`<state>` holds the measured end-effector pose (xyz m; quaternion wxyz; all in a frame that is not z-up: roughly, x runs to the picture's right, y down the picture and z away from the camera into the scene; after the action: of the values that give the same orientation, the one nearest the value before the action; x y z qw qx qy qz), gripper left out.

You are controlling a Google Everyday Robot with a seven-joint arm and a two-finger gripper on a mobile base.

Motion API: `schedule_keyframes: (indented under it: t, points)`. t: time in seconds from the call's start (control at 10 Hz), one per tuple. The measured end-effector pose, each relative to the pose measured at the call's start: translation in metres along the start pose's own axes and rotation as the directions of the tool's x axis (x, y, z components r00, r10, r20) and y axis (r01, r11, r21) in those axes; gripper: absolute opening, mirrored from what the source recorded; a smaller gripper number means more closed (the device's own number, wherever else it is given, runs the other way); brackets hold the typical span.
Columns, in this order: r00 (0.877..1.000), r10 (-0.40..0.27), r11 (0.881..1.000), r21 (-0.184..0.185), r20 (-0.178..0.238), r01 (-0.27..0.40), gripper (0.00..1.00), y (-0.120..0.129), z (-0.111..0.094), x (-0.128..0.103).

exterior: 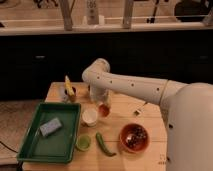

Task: Place apple in paper cup

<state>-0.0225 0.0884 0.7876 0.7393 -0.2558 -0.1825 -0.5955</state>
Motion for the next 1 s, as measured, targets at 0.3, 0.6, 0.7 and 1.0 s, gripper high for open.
schedule_keyframes:
  t: [0.3, 0.6, 0.7, 1.0]
  points:
    - [1.0, -0.008, 1.0, 0.002, -0.027, 0.008, 0.03, -0.006, -0.012, 0.003]
    - [0.999, -0.023, 1.0, 0.017, -0.039, 0.024, 0.03, -0.013, -0.021, 0.005]
    - [0.999, -0.031, 0.999, 0.027, -0.045, 0.032, 0.03, -0.017, -0.025, 0.005]
    - [0.998, -0.049, 0.998, 0.039, -0.047, 0.05, 0.03, -0.026, -0.03, 0.005]
